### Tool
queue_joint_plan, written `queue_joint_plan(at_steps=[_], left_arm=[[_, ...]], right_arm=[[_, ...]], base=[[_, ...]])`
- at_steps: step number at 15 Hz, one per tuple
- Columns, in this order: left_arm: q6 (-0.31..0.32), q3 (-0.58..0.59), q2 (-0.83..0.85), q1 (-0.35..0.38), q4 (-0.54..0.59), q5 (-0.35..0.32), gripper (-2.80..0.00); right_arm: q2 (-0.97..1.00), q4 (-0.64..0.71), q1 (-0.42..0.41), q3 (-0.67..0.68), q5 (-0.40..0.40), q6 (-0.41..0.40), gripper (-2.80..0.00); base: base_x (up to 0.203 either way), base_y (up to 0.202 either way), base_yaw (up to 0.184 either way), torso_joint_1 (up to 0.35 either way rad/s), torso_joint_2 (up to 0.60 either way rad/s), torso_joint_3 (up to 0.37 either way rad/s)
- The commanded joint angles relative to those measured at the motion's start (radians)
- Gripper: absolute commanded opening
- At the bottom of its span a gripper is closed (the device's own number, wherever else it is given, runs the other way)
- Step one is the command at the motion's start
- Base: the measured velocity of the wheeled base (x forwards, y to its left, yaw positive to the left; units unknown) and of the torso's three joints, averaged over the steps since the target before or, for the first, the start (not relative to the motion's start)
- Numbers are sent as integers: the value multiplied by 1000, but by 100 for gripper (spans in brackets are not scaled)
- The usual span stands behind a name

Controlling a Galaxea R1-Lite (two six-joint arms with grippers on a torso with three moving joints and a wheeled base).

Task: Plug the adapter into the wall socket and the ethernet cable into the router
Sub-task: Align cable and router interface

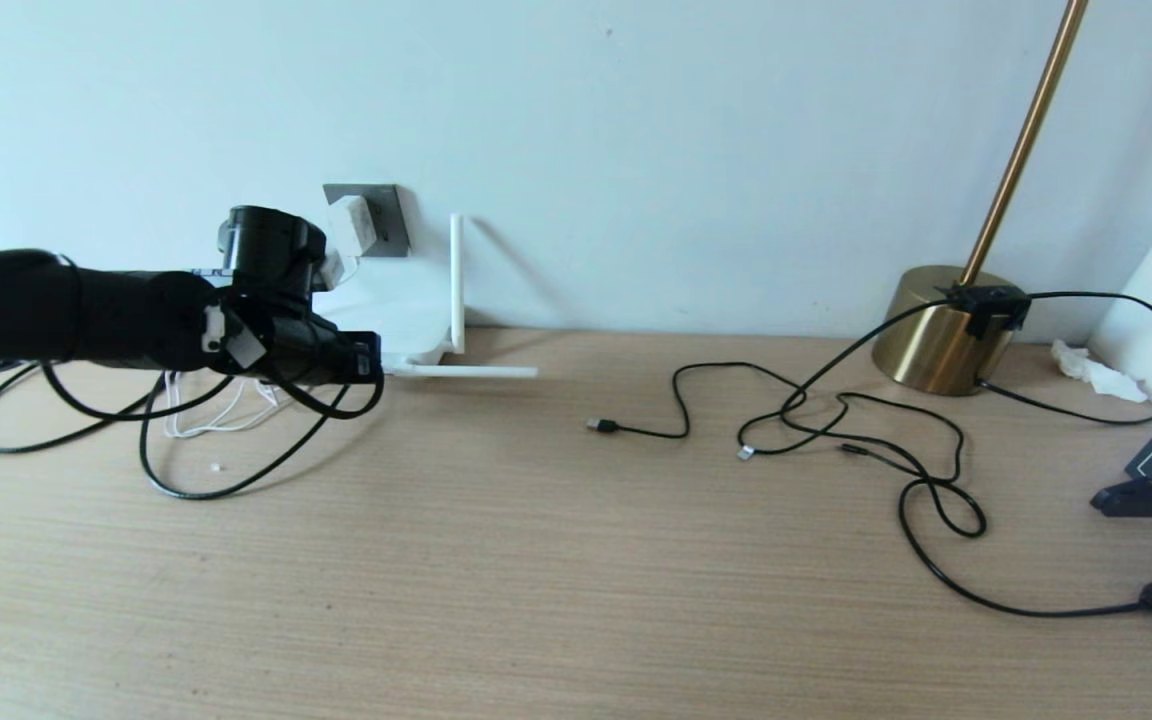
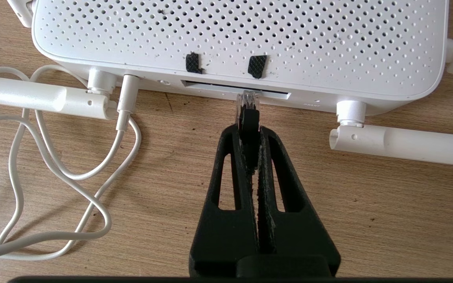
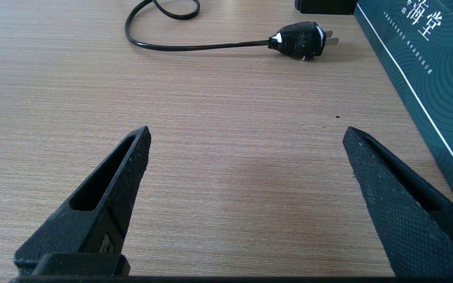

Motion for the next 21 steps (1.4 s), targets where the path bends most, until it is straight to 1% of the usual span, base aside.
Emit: queue_joint_plan(at_steps=[1,21], left_arm=[[-1,1,-4,0,1,2,-280],[0,9,-17,-1,4,2,-280]], right_arm=[[1,0,0,0,0,0,0],[1,0,0,0,-1,0,0]], base=[[0,0,0,0,0,0],[0,0,0,0,0,0]])
